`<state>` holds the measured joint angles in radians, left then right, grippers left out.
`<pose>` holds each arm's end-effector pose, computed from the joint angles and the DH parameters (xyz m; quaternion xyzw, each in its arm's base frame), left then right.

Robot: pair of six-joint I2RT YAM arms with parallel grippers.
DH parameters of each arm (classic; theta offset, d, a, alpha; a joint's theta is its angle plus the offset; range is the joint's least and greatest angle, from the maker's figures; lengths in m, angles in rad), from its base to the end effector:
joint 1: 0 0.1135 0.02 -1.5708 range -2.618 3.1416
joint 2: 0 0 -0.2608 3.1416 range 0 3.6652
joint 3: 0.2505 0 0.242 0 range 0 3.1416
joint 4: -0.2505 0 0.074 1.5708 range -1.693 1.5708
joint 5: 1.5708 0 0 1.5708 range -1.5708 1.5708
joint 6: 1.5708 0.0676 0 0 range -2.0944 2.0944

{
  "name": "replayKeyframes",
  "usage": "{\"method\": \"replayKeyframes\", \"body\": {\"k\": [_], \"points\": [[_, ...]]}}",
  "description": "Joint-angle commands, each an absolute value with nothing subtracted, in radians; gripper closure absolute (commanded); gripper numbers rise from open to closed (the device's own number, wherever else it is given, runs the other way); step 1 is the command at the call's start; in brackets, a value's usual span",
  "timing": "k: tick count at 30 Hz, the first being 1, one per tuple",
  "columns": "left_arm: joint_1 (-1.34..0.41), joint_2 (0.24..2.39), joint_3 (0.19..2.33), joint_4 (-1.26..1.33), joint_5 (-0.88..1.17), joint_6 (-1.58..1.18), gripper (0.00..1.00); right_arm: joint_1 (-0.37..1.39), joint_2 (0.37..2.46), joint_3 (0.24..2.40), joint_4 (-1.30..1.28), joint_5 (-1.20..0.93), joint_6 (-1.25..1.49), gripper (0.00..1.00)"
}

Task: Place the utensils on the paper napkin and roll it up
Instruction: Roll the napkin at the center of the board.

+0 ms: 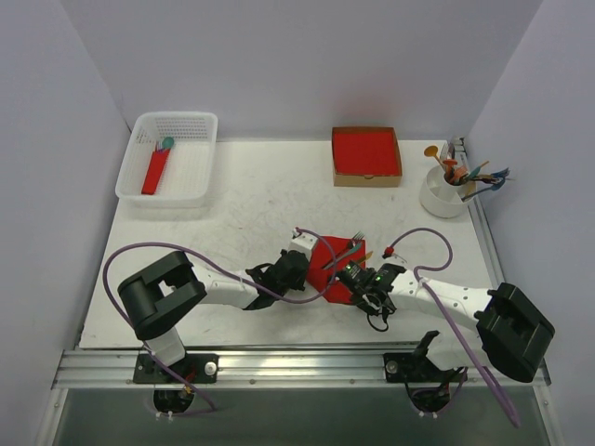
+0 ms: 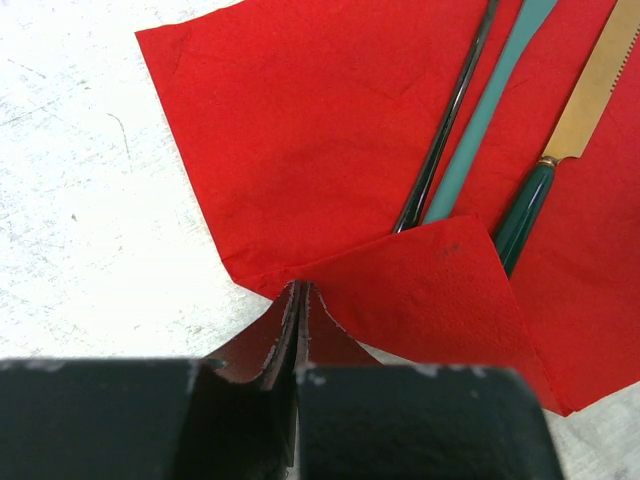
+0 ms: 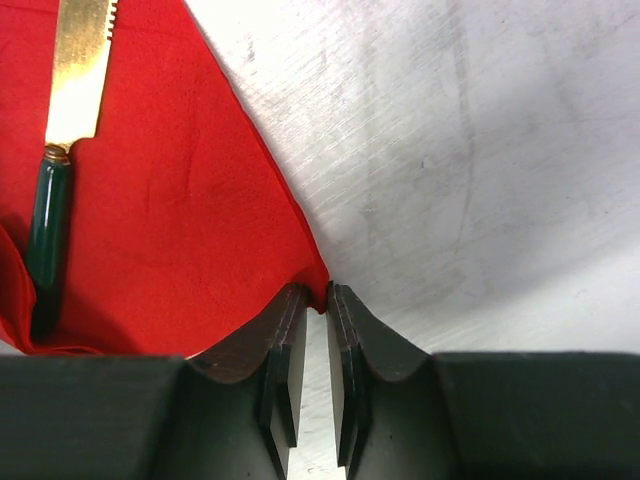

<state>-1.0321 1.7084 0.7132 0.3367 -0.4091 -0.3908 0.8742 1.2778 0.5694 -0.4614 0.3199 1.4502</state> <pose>0.1982 -0.2792 0.1246 0.1921 0.8624 -0.1435 0.4457 0.1547 0.1518 0.1290 0.3052 0.9186 0.1184 0.2214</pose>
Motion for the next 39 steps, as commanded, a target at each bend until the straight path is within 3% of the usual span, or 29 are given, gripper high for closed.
{"method": "replayKeyframes", "body": {"k": [1, 8, 12, 19, 31, 39], "points": [[-1.042, 1.7, 0.735, 0.319, -0.413, -0.38, 0.96, 0.881, 1.261, 0.586, -0.545, 0.387, 1.459, 0.87], [-1.046, 1.686, 0.753, 0.301, -0.414, -0.356, 0.94, 0.877, 1.269, 0.638, -0.515, 0.403, 1.39, 1.0], [-1.055, 1.667, 0.749, 0.31, -0.408, -0.341, 0.82, 0.871, 1.267, 0.658, -0.489, 0.405, 1.352, 1.0], [-1.054, 1.675, 0.738, 0.353, -0.385, -0.331, 0.8, 0.842, 1.213, 0.643, -0.397, 0.39, 1.281, 1.0], [-1.055, 1.641, 0.689, 0.462, -0.296, -0.299, 0.65, 0.775, 1.19, 0.611, -0.344, 0.356, 1.197, 1.0], [-1.055, 1.641, 0.658, 0.529, -0.201, -0.27, 0.63, 0.761, 1.184, 0.577, -0.328, 0.322, 1.19, 1.0]]}}
